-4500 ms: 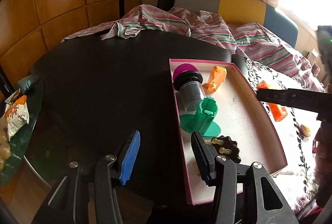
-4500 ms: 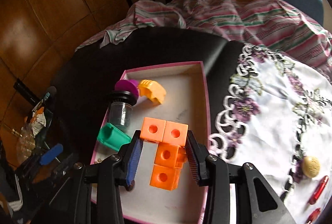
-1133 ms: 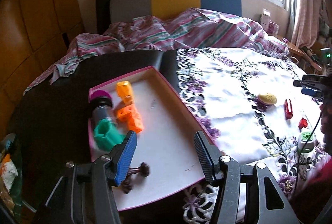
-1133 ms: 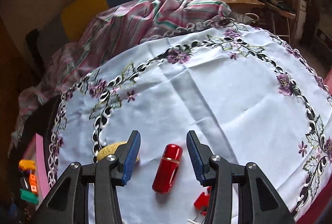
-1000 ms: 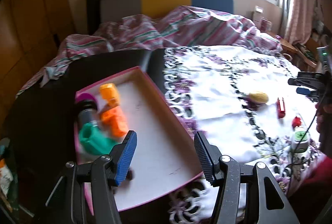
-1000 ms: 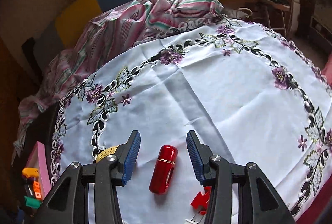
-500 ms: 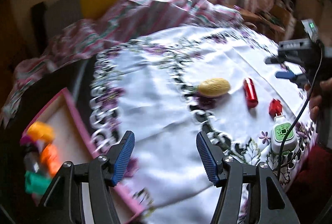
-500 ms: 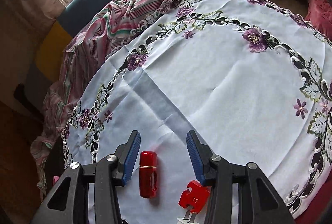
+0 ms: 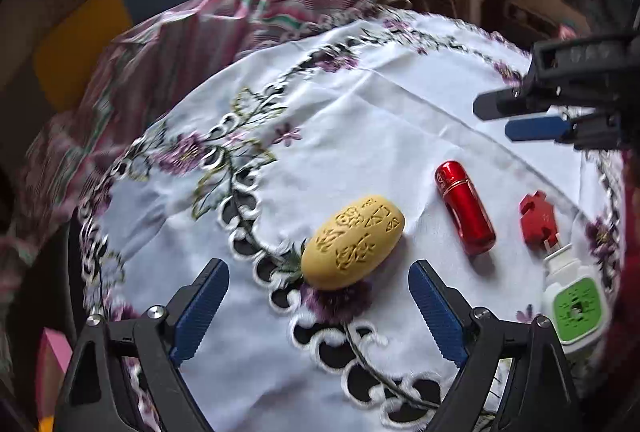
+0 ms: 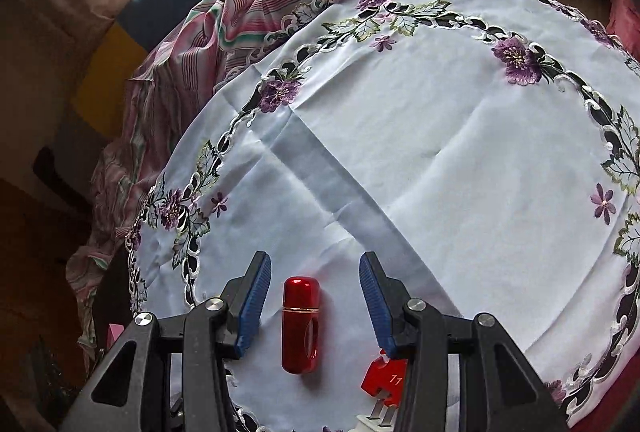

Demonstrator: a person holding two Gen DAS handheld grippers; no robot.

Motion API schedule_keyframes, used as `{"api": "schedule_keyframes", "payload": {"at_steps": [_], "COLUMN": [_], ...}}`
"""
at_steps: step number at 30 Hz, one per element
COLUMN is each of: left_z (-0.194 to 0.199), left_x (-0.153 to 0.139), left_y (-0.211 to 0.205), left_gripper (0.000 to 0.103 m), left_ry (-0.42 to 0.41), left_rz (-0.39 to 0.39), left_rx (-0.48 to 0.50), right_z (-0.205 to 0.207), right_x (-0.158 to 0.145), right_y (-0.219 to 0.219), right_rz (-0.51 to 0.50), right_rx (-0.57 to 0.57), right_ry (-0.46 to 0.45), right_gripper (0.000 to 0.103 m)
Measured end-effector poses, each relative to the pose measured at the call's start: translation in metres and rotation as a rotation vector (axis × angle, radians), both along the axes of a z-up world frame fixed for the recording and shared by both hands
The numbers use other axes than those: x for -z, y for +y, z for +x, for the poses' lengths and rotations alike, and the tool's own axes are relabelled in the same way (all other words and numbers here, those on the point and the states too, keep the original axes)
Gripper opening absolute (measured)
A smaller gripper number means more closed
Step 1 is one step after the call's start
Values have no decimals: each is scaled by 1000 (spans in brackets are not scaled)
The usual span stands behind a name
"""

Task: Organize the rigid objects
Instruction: 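Close the left tool on the yellow oval sponge while the right tool reaches the red cylinder, then lift the yellow sponge with the left tool while the right tool grasps the red cylinder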

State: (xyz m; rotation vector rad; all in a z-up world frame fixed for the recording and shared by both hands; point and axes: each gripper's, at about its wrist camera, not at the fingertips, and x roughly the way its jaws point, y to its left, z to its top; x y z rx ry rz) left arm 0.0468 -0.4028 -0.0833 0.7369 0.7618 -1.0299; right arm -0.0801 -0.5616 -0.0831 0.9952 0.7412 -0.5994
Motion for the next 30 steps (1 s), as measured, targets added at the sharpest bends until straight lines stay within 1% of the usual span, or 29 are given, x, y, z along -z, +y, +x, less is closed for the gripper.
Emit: {"api": "schedule_keyframes", "payload": {"at_steps": [3, 5, 7, 8, 9, 10, 11, 12, 14, 17, 20, 23, 25, 27, 30], "left_z": [0, 2, 4, 7, 9, 13, 15, 17, 12, 10, 8, -2, -10, -18, -32], "left_x": [9, 11, 15, 19, 23, 28, 30, 28, 27, 25, 15, 5, 3, 5, 12], "left_y": [-15, -24, -31, -35, -38, -40, -39, -38, -34, -20, 3, 33, 54, 73, 95], "left_gripper": [92, 92, 92, 90, 79, 57, 48, 44, 44, 44, 44, 44, 44, 44, 44], "left_ry": [-17, -28, -19, -12, 7, 54, 115, 153, 118, 130, 151, 148, 158, 170, 149], "left_rz": [25, 30, 36, 41, 45, 52, 39, 18, 16, -5, -48, -85, -98, -110, -116], "left_rx": [62, 78, 91, 88, 85, 80, 72, 47, 24, -26, -97, -179, -238, -294, -347], "right_z": [-2, -3, -4, -5, -5, -5, -4, -5, -6, -6, -6, -2, 4, 9, 20], "right_x": [0, -1, -1, -1, -1, -1, -1, -1, -2, -6, -6, -5, -3, -1, 1], "right_y": [-2, -2, -4, -4, -5, -5, -5, -5, -5, -5, -5, -3, 0, 5, 13], "right_rz": [10, 12, 18, 19, 18, 16, 12, 9, 6, -18, -8, -10, -7, -15, -26], "right_rx": [8, 16, 22, 25, 28, 27, 23, 23, 23, 21, 14, -6, -34, -65, -118], "right_ry": [-13, -20, -27, -30, -29, -29, -30, -30, -44, -52, -68, -54, -43, -23, 5], "right_gripper": [47, 47, 47, 47, 47, 47, 47, 47, 47, 47, 47, 47, 47, 47, 47]}}
